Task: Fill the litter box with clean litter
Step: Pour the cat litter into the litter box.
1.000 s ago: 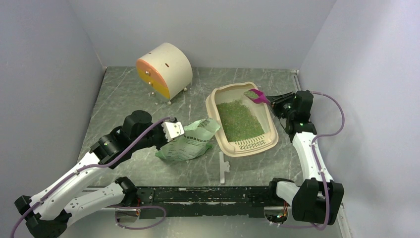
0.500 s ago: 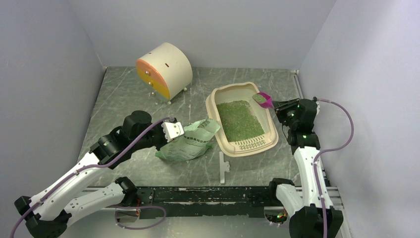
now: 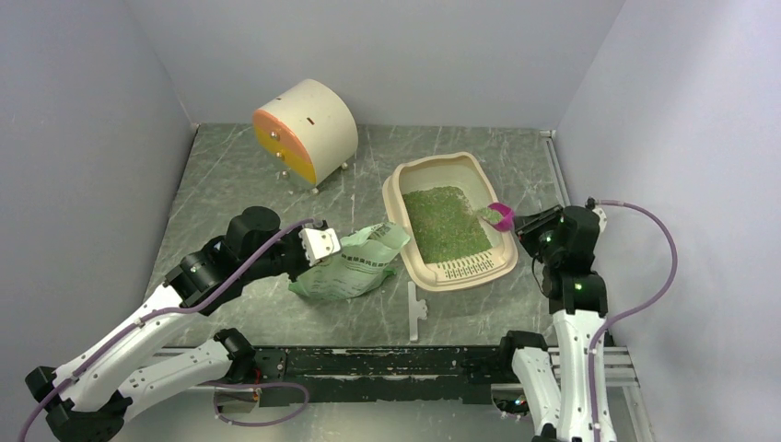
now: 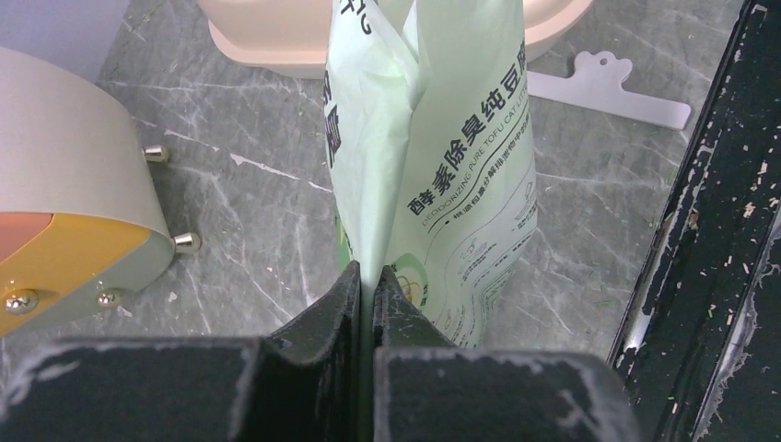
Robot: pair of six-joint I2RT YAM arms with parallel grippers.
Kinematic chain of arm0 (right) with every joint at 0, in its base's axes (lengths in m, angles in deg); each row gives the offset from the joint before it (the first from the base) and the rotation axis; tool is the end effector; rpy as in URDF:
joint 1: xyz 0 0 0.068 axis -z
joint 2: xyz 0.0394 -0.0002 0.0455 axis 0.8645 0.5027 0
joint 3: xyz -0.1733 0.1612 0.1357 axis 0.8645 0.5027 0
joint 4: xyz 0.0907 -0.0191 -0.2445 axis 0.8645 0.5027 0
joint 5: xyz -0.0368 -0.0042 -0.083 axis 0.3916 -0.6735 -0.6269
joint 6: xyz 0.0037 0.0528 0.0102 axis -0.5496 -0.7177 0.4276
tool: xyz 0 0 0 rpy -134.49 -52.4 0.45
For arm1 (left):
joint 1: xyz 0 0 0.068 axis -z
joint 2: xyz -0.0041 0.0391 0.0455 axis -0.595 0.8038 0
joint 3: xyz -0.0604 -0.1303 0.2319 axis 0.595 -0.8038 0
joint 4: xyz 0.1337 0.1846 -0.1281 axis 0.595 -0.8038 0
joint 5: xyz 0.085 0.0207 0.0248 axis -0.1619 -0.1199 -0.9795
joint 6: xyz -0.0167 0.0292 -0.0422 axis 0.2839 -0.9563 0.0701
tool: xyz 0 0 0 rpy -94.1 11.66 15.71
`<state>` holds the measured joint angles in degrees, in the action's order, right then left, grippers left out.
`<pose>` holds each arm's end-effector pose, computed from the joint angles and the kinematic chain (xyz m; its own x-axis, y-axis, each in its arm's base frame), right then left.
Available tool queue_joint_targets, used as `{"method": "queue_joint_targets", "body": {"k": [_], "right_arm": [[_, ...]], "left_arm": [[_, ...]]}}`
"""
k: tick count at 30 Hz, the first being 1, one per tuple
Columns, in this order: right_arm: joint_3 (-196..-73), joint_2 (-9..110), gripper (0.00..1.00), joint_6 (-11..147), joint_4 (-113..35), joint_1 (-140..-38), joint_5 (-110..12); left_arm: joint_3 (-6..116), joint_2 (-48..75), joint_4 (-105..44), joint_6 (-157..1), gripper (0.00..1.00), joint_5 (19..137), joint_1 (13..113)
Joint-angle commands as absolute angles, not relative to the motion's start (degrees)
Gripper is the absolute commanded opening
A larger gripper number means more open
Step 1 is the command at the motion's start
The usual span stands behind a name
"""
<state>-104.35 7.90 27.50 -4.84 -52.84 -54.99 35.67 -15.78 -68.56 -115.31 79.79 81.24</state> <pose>0.1464 -0.0168 0.3175 -0.2408 0.7704 -0.5903 0.4021 0.6327 0.6618 0.1141 -0.1219 0.3401 0.0462 0.5634 -0.8249 0.8710 0.3817 0.3094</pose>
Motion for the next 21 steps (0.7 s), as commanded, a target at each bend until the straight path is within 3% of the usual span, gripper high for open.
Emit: {"method": "queue_joint_targets", "body": {"k": [1, 13, 21], "right_arm": [[-108.8, 5.2, 0.00, 33.1, 3.9, -53.1, -57.2], [-123.2, 19.9, 0.00, 49.3, 11.8, -53.1, -31.9], [-129.5, 27.9, 0.00, 54.6, 15.7, -56.9, -33.6]], "left_arm": [[37.6, -18.6, -59.8, -114.7, 0.05, 80.9, 81.3], [38.4, -17.9, -61.1, -115.0, 0.05, 82.2, 81.3], [39.8, -16.8, -62.2, -115.5, 0.05, 82.8, 81.3]]}}
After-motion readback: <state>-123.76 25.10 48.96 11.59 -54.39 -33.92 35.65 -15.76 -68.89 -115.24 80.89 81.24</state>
